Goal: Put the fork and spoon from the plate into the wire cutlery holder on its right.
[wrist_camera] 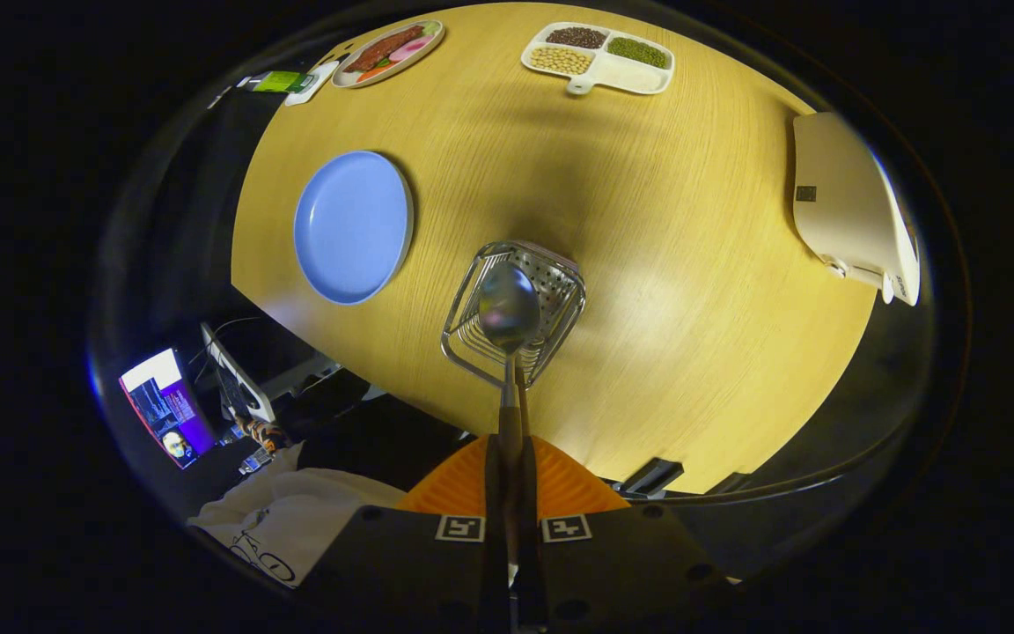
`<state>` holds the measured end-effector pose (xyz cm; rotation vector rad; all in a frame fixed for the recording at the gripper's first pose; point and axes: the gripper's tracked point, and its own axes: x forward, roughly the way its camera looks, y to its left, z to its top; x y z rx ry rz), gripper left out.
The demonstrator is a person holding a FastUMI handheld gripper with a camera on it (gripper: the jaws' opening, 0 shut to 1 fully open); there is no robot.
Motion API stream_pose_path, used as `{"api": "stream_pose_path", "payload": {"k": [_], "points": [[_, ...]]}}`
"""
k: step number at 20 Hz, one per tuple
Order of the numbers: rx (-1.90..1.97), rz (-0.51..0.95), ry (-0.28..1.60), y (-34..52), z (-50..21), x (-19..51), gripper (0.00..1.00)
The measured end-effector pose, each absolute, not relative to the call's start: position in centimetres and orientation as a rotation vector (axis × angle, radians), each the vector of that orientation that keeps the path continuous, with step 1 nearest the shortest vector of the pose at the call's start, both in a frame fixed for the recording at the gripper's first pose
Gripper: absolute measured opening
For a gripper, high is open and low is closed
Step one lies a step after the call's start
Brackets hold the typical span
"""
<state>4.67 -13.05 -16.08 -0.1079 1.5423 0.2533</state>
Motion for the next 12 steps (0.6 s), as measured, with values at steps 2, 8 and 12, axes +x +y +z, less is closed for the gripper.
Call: {"api": "stream_pose_path", "payload": {"k": [2, 8, 12], "points": [[-0.093, 0.261, 1.539, -12.8, -15.8, 4.9, 0.12], [-0.028, 0.286, 1.416, -10.8, -14.0, 6.7, 0.86], [-0.005, 0.334, 1.296, -9.5, -12.3, 6.1, 0.99]]}}
